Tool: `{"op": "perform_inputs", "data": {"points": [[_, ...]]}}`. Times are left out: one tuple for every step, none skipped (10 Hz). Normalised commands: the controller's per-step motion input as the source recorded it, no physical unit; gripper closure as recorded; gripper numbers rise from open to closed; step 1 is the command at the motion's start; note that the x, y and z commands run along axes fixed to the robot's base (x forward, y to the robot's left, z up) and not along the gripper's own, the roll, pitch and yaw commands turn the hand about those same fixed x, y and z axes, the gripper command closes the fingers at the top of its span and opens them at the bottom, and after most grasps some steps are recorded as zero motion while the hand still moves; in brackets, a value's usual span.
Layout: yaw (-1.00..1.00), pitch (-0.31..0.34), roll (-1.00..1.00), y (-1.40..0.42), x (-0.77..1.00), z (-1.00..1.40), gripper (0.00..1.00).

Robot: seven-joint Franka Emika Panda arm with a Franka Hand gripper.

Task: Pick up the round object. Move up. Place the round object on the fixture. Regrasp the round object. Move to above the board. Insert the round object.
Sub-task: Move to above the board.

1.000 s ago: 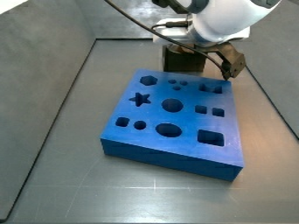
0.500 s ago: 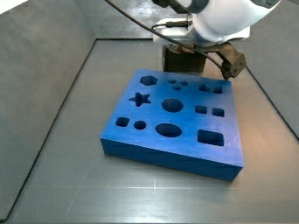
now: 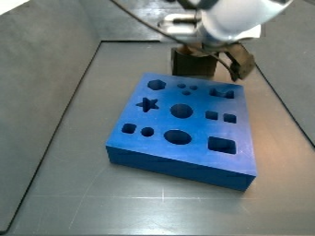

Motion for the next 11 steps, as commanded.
{"op": "perform_inputs", "data": {"points": [[0.29, 0.285, -0.19, 0.21, -0.26, 1.0, 1.0], [0.31, 0.172, -0.14, 0.2, -0.26, 1.0, 1.0], [0.31, 0.089, -0.13, 0.19, -0.25, 1.0, 1.0], [0.26, -0.084, -0.09, 0.18, -0.24, 1.0, 1.0], [0.24, -0.145, -0.07, 0.17, -0.23, 1.0, 1.0], [0.14, -0.247, -0.05, 0.16, -0.22, 1.0, 1.0], [0.08, -0.284, -0.04, 0.15, -0.21, 1.0, 1.0], [0.02, -0.282, -0.04, 0.14, -0.21, 1.0, 1.0], [-0.04, -0.247, -0.04, 0.13, -0.2, 1.0, 1.0], [-0.11, -0.2, -0.03, 0.12, -0.19, 1.0, 1.0], [-0.13, -0.156, -0.03, 0.12, -0.18, 1.0, 1.0]]}}
